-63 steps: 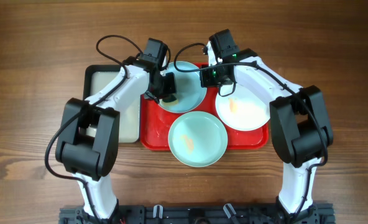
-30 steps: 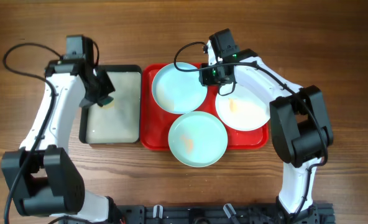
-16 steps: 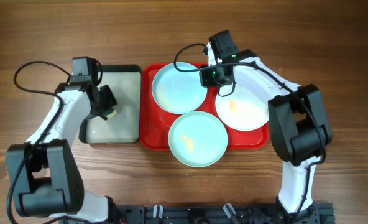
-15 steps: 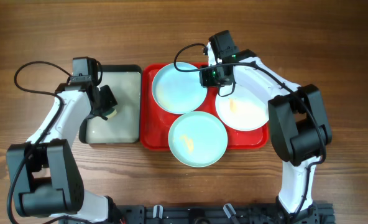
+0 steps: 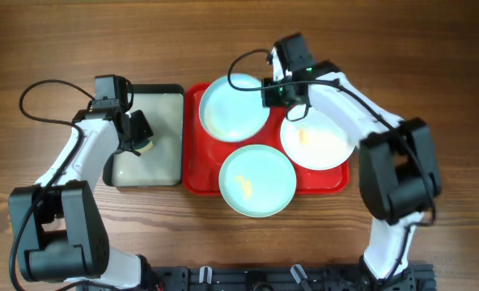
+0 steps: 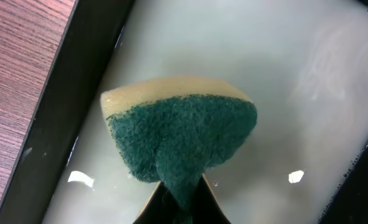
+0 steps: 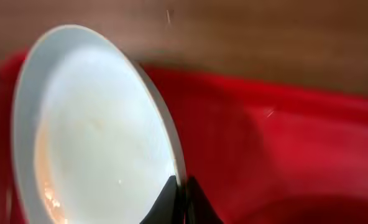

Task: Clean dirty plates on tray and stack at the side
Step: 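Return the sponge to the soapy tray with the left gripper, then carry the cleaned plate with the right gripper to the table's right side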

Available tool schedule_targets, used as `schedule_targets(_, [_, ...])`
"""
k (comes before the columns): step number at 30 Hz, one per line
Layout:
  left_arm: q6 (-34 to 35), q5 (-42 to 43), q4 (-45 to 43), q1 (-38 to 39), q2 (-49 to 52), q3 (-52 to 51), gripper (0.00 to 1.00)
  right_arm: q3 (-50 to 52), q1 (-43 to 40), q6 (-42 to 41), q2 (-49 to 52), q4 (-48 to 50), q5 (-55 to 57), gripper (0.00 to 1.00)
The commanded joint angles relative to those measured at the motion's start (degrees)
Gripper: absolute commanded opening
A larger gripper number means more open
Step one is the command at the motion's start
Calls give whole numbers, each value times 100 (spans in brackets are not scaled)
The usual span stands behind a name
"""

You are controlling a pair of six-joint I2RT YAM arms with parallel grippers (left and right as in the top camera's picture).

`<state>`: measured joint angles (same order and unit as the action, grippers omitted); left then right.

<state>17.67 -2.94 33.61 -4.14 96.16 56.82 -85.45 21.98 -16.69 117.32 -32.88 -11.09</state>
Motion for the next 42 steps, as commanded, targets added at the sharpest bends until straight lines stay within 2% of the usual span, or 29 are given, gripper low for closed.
schedule_targets(1, [-33, 79, -20, -26, -26, -46, 4, -227, 0, -162, -817, 186, 472, 4])
schedule_targets(6, [-33, 76, -20, -26, -26, -46, 5, -225, 369, -719, -964, 813, 575, 4])
schedule_targets(15, [-79, 70, 125, -26, -26, -46, 4, -221, 2020, -568, -450, 2177, 3204, 4])
schedule_targets(20, [-76, 70, 129, -26, -26, -46, 4, -221, 2500, 927, -240, 3187, 4004, 4])
schedule_targets(22, [-79, 70, 129, -26, -26, -46, 4, -221, 2559, 2177, -240, 3917, 4004, 4])
schedule_targets(28, [-76, 70, 127, -26, -26, -46, 4, -221, 2787, 4839, -240, 5143, 3985, 4])
schedule_targets(34, [-76, 70, 127, -26, -26, -46, 4, -221, 3071, 6553, -240, 5974, 3985, 4])
schedule_targets(36, [-76, 70, 127, -26, -26, -46, 4, -221, 3091, 6931, -243, 6196, 3985, 4])
schedule_targets(38, [-76, 70, 127, -26, -26, -46, 4, -221, 3091, 6957, -243, 6310, 3985, 4])
schedule_targets(42, [-79, 70, 127, -26, -26, -46, 4, -221, 3086, 6522, -243, 6367, 3989, 4])
